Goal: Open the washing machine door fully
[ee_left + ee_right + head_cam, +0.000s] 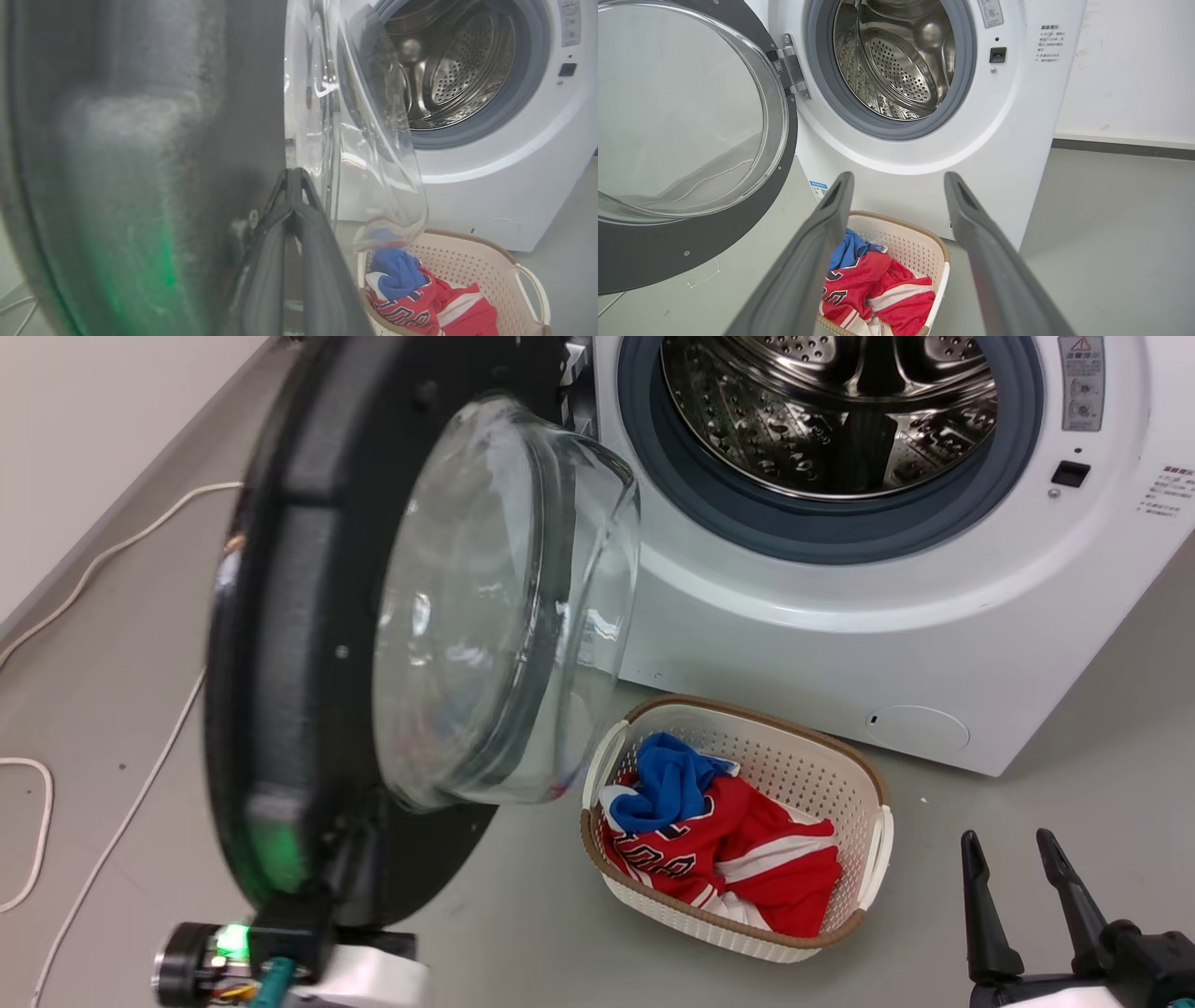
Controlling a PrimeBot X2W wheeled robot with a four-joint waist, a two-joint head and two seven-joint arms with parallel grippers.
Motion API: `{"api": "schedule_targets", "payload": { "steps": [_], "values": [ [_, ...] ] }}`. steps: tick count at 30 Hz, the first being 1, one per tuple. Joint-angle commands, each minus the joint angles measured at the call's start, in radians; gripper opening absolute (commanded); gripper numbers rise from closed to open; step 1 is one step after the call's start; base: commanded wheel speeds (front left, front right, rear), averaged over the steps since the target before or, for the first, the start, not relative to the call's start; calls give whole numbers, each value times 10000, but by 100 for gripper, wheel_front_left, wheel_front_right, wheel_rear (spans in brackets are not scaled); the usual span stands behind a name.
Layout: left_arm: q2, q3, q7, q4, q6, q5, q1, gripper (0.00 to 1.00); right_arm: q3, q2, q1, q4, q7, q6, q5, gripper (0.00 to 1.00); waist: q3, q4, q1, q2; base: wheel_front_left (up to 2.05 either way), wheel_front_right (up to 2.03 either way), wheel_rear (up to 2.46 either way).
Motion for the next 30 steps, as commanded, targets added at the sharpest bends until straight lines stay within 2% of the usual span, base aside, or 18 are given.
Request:
{"api": "schedule_targets", "payload": {
  "steps": [1,6,12,17,23,30],
  "values": [
    [83,216,25,24,55,-88,-54,0,-11,19,-123,-35,-21,-2,-72,100,72,-3,0,0,0,0,0],
    [183,1606,24,105,121,-365,-451,0,-28,19,-328,-120,-21,-2,-232,100,450,-71,0,0,0,0,0],
    [224,3062,24,633,-237,-585,-1223,0,-116,20,-568,-200,-21,-2,-475,100,1003,-133,0,0,0,0,0],
    [208,4077,27,1164,-317,-550,-1721,0,-120,19,-773,-273,-19,-2,-655,100,1376,-211,0,0,0,0,0],
    [439,5109,25,2085,-636,-621,-2295,0,-150,19,-1044,-350,-21,-2,-854,100,1776,-331,0,0,0,0,0],
    [603,5808,25,2965,-971,-469,-3183,0,-158,19,-1320,-404,-21,-2,-974,100,2168,-430,0,0,0,0,0]
  ]
}}
